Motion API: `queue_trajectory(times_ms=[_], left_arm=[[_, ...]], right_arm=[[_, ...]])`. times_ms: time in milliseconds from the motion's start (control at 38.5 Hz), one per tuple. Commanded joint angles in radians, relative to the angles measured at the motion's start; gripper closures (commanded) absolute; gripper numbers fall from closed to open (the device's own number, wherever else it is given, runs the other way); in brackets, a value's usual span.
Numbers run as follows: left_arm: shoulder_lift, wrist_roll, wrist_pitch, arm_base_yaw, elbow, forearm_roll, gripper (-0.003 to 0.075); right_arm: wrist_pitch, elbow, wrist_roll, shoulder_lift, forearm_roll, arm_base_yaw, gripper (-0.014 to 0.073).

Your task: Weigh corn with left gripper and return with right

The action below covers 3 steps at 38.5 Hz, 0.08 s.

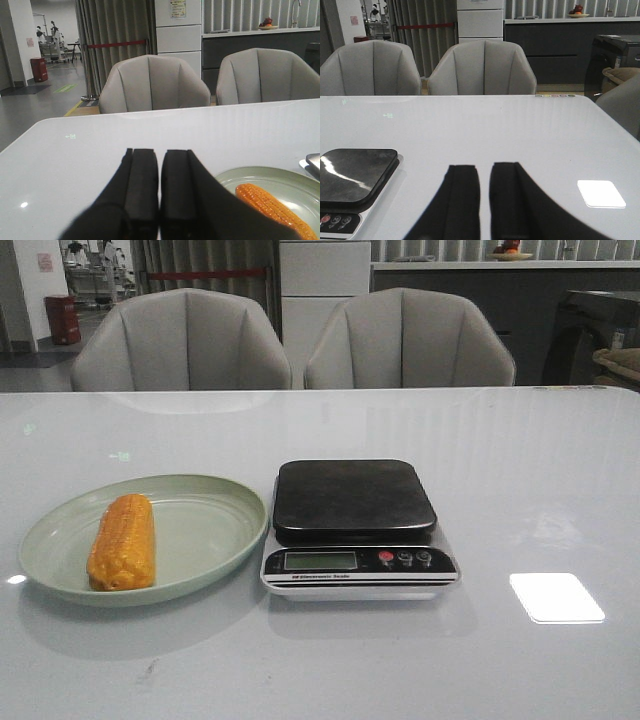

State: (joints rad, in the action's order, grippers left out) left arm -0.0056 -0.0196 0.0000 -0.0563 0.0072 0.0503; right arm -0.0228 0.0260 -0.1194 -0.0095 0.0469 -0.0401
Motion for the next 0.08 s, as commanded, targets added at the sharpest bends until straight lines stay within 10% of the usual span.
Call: queue_trajectory(times_ms=[0,52], left_arm=[[-0.021,-0.011,-0.076,0.001,0.03,-0.009,0.0598],[-0.021,-0.011,-0.076,0.001,0.03,-0.009,0.0598]], right_arm=[[0.085,0.011,0.01,-0.019,0.001,0.008,0.037],[0.085,0.011,0.01,-0.019,0.001,0.008,0.037]])
